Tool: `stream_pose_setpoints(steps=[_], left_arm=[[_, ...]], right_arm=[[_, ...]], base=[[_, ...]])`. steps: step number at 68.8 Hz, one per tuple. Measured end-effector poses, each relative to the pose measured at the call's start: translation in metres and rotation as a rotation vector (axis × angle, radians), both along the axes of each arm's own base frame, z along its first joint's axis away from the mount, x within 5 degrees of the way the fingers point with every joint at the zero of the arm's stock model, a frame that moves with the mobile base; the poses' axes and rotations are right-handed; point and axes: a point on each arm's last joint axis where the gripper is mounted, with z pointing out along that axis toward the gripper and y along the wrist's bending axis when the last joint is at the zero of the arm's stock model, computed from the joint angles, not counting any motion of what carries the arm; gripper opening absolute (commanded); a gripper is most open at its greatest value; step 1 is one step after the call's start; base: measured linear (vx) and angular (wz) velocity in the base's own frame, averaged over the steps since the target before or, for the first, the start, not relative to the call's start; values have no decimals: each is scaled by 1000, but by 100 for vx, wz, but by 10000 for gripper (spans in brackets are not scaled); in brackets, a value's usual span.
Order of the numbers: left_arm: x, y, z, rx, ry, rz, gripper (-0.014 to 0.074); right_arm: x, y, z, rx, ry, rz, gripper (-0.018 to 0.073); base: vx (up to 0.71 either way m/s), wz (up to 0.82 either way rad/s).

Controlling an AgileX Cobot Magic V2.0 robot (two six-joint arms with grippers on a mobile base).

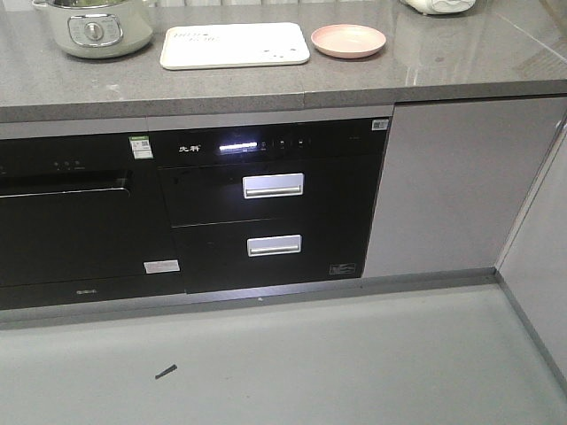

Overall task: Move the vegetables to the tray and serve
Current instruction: 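Turn and drive the base toward the pot and tray, then drive the base up to the counter edge facing the tray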

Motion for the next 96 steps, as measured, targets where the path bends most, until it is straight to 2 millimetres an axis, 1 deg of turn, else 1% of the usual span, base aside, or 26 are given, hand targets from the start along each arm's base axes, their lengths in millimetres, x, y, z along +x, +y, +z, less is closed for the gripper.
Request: stream_pose_setpoints(steps=[96], left_arm=[[0, 0, 0, 0, 0, 0, -7]], right_arm=[[0, 0, 0, 0, 0, 0, -1]], base=[[8, 3]])
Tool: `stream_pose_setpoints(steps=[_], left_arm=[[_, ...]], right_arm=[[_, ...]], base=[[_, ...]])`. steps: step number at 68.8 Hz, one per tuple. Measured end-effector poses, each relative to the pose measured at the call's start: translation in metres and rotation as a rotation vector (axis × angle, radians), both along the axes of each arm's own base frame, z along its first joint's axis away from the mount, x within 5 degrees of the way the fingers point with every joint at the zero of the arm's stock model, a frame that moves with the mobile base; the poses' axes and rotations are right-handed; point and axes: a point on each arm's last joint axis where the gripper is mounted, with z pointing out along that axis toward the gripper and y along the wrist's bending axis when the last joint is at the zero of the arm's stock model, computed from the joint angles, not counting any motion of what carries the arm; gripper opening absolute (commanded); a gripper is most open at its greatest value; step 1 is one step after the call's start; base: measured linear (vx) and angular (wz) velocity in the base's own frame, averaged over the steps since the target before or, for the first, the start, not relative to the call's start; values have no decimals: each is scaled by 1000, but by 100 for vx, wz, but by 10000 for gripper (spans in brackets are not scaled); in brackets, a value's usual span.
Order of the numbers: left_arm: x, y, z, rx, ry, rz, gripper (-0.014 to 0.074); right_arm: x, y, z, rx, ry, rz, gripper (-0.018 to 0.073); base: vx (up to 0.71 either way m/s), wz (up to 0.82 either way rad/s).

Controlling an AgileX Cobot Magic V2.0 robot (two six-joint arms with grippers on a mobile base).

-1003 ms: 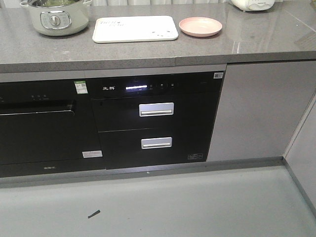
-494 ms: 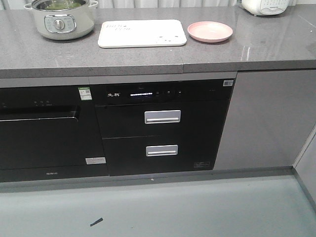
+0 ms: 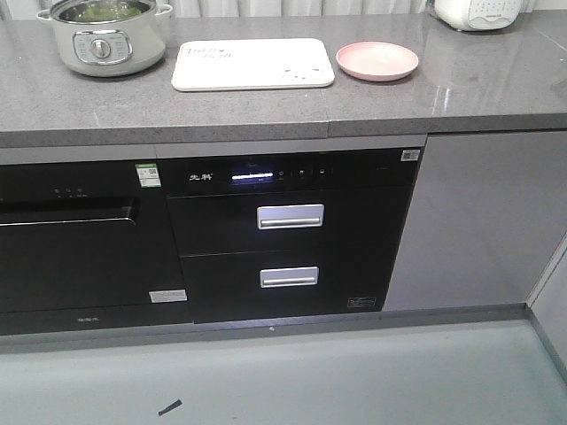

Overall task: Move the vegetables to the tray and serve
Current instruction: 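Drive the base up to the counter edge facing the tray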

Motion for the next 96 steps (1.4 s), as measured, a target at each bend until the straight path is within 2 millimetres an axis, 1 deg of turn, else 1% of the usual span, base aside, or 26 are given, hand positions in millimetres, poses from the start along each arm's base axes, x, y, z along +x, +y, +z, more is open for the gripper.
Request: stream_pose_setpoints(steps=[96], left_arm=[[0, 0, 0, 0, 0, 0, -7]], right_arm=[[0, 0, 0, 0, 0, 0, -1]], base=[[7, -1]])
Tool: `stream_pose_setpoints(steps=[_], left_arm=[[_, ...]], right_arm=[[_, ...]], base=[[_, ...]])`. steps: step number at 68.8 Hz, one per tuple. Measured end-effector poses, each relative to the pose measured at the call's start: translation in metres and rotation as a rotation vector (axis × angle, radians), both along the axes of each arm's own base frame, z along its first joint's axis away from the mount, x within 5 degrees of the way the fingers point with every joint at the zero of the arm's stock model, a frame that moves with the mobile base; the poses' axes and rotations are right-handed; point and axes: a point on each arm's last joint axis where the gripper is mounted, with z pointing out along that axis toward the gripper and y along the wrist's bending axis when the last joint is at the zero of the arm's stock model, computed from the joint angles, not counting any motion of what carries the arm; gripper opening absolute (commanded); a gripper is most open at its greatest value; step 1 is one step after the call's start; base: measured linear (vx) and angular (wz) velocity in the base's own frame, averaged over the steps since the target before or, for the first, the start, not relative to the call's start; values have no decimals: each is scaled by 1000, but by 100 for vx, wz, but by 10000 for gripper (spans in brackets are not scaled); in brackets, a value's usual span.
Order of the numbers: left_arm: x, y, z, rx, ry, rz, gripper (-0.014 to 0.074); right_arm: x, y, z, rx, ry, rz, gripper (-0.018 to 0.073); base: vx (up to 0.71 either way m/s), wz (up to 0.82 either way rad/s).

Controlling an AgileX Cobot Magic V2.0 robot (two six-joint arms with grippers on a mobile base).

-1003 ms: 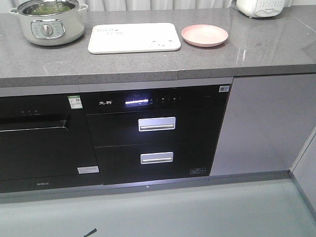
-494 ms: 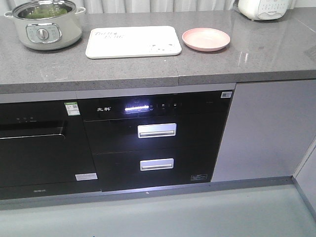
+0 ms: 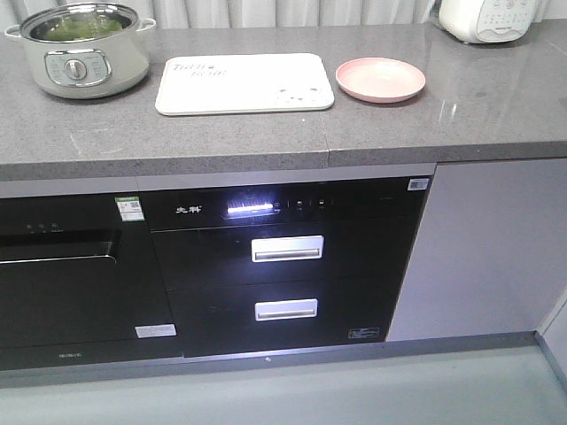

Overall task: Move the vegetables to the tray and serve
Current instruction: 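Drive the base up to the counter edge facing the tray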

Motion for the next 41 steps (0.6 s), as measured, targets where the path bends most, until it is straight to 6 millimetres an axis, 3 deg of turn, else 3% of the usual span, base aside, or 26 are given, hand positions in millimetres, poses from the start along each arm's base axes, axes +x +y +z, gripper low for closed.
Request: stream_pose_setpoints(steps=[41], left_arm=[[0, 0, 0, 0, 0, 0, -7]], right_arm=[[0, 0, 0, 0, 0, 0, -1]], base=[[10, 2]])
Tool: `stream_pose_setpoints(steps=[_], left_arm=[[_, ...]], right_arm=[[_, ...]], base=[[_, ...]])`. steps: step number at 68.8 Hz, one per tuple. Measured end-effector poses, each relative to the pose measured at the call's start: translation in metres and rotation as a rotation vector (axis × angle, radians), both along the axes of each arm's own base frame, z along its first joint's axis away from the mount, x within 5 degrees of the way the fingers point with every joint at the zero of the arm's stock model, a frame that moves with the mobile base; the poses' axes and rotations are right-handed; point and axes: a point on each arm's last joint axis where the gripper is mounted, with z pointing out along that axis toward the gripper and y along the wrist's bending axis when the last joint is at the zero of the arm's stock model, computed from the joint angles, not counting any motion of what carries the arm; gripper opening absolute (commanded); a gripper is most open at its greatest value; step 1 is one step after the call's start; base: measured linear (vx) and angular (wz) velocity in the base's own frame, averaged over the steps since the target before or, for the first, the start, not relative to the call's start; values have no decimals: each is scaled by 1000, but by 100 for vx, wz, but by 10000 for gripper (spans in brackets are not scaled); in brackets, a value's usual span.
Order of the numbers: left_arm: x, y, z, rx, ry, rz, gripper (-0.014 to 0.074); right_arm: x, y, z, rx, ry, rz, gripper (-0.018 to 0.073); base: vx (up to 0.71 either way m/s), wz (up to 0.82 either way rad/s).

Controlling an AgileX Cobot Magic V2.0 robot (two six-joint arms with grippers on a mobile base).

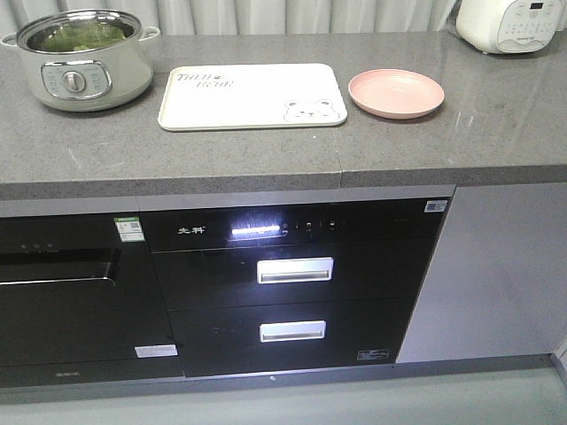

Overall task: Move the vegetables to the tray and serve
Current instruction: 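Drive the base up to the counter edge facing the tray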

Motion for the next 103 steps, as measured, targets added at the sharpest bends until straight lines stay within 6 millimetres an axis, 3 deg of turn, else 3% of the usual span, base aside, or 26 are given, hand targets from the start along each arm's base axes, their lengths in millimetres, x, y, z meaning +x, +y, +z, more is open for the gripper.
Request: stream_pose_setpoints(steps=[103], left_arm=[[0, 0, 0, 0, 0, 0, -7]], right_arm=[[0, 0, 0, 0, 1, 0, -1]], base=[[8, 1]])
